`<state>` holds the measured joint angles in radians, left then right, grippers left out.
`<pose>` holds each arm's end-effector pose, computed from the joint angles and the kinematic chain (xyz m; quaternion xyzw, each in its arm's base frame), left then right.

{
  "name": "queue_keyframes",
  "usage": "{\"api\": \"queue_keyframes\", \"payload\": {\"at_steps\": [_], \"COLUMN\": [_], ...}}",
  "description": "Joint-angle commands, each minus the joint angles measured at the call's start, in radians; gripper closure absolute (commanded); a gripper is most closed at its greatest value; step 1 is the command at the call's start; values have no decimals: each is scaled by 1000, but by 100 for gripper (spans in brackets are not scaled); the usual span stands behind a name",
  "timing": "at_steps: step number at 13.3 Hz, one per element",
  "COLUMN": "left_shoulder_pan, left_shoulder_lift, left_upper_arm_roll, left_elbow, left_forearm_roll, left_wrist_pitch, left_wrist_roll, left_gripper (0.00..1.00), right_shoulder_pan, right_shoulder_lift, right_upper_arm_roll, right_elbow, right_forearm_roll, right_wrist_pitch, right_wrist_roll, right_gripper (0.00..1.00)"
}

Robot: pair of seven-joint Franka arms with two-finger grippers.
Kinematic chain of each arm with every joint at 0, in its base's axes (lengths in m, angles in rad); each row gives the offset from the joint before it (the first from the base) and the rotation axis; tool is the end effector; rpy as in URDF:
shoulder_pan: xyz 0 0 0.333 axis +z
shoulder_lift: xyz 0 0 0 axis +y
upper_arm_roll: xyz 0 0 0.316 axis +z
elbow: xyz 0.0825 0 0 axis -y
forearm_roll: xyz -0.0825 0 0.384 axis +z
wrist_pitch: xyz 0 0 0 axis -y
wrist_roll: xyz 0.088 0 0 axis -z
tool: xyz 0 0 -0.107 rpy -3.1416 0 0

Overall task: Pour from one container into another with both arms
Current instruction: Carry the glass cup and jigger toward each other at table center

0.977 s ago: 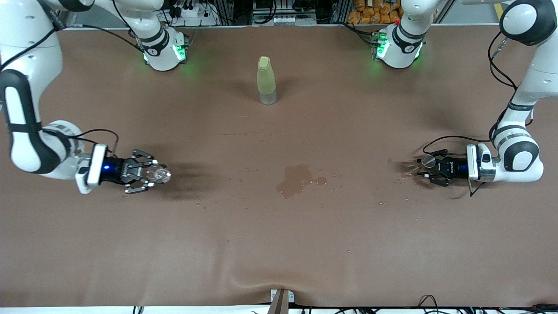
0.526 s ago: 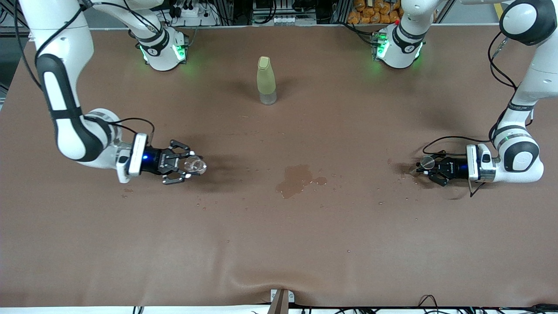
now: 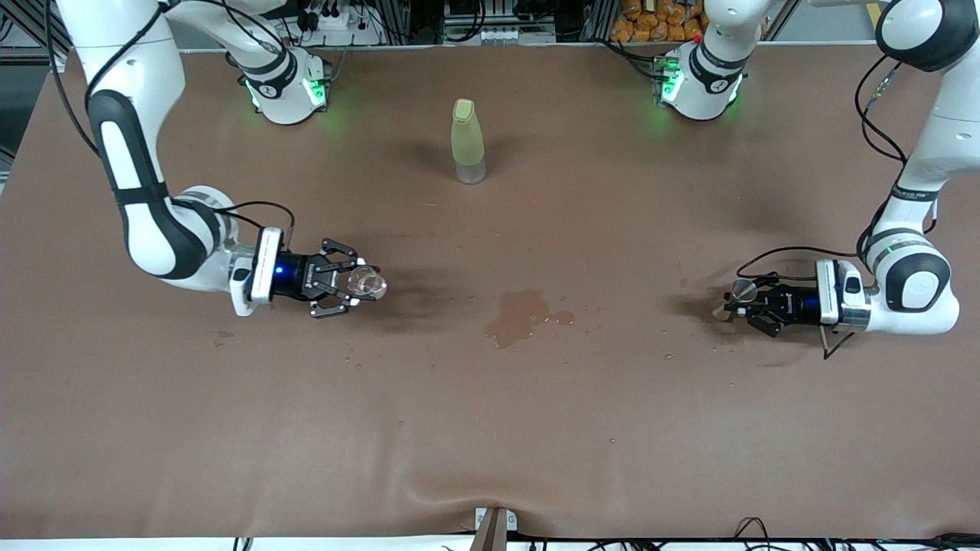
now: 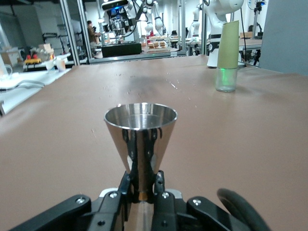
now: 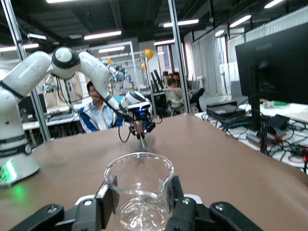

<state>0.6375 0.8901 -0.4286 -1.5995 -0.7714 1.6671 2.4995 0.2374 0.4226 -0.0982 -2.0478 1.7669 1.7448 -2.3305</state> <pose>0.6183 0.0886 0.1539 0.4807 -0.6395 0.4110 0.4371 0.5685 0.1713 0.2641 -0.5749 -0.4436 -0.4790 0.4932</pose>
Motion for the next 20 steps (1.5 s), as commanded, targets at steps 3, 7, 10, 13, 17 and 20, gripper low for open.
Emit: {"api": "queue_keyframes", "payload": {"at_steps": [3,7,10,13,17,20], "left_shoulder_pan": [-151,-272,-343,-429,-568,-674], "left_shoulder_lift": [-5,-7,-5,24,49,61], "left_upper_arm_roll": [-59,-55,-53,-53,-50,-27], "left_elbow": [46,40,30,20,26,32], "left_forearm_roll": [-104,-294,-397,-480,-629,-744], "left_wrist_pitch": [85,178,236,348,489,560], "left_wrist_roll": [7,-13,-85,-79,17,70], "left_gripper": [100,100,100,100,100,100], "right_shoulder_pan": [221,406,512,519,400,338], "right_shoulder_lift": [-163,-171,-168,-154,-154,-130], "right_upper_arm_roll": [-9,-9,-9,-11,-12,-15], "right_elbow": [-132,-82,-7,58,57,49], "right_forearm_roll": [273,458,574,562,329,254], "right_wrist_pitch": [227,431,583,599,570,429], "right_wrist_roll": [0,2,23,71,98,137], "right_gripper": [100,100,100,100,100,100]}}
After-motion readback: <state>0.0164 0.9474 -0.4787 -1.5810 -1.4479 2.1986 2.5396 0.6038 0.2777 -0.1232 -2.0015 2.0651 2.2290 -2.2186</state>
